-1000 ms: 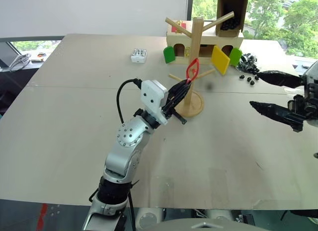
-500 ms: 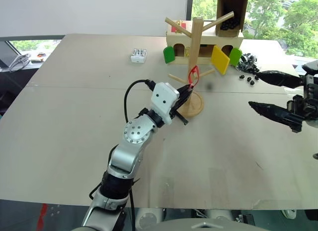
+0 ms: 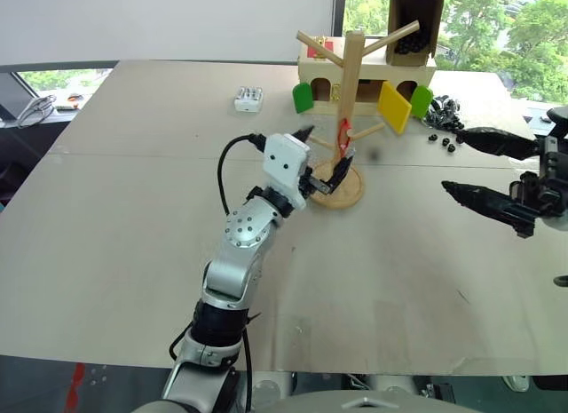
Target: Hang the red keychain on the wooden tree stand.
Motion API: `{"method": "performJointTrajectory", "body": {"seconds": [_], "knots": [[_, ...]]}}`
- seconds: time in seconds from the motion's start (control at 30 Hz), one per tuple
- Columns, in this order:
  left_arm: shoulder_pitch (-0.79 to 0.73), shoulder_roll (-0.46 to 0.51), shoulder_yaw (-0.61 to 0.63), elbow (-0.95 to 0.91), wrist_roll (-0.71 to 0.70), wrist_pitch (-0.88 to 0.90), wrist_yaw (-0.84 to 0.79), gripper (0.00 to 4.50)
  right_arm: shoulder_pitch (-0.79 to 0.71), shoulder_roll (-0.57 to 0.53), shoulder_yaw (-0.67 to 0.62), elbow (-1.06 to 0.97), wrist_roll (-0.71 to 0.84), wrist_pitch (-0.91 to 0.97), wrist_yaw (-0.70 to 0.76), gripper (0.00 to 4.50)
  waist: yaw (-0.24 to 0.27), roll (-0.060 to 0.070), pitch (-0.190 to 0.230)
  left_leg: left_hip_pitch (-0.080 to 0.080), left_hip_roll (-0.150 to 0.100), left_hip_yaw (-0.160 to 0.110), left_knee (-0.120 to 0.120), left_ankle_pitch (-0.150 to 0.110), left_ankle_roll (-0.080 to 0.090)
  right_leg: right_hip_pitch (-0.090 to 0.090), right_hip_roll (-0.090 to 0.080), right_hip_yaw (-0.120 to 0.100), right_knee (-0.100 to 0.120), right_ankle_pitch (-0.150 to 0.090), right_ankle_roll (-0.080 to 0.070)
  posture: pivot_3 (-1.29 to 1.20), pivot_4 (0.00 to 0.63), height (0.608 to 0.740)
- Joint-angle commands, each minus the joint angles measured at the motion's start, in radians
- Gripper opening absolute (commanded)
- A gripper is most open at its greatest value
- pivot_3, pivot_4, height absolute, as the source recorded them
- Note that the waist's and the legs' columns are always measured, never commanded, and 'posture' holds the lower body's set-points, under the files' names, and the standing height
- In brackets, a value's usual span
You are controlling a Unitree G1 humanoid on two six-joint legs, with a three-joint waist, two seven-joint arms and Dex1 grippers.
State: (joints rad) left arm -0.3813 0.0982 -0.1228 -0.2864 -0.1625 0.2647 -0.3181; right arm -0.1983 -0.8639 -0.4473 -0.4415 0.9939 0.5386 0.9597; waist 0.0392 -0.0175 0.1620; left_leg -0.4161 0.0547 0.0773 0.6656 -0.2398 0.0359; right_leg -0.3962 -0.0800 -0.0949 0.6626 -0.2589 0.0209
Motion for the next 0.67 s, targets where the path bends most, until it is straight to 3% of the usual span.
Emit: {"method": "performJointTrajectory", "body": {"seconds": [0.03,0.27,0.4,0.67], "knots": [[0.07,-0.006,0.108,-0.024,-0.048,0.035,0.06,4.44,0.033,0.085,0.034,-0.002,-0.141,-0.1,-0.095,4.5,-0.002,0.0,0.0,0.0,0.0,0.0,0.0,0.0,0.0,0.0,0.0,0.0,0.0,0.0,0.0,0.0,0.15,0.74],[0.154,0.022,0.255,0.032,-0.032,-0.003,0.138,4.44,0.041,0.359,0.173,0.174,-0.535,-0.321,-0.423,4.5,-0.008,0.0,0.0,0.0,0.0,-0.001,0.0,0.0,0.0,-0.001,0.002,0.0,0.001,0.0,0.001,0.0,0.15,0.74],[0.206,0.029,0.311,0.086,-0.012,-0.039,0.186,4.44,0.029,0.513,0.2,0.353,-0.685,-0.486,-0.58,4.5,-0.006,0.0,0.0,0.0,0.0,-0.001,0.001,0.001,-0.001,-0.001,0.001,0.0,0.001,0.0,0.0,0.0,0.15,0.74],[0.292,0.034,0.327,0.163,-0.009,-0.122,0.178,4.44,0.018,0.585,0.232,0.597,-0.817,-0.711,-0.645,4.5,-0.016,0.001,0.0,0.0,0.001,0.0,0.0,0.0,-0.001,-0.001,0.001,0.0,0.001,0.0,0.0,0.0,0.15,0.74]]}}
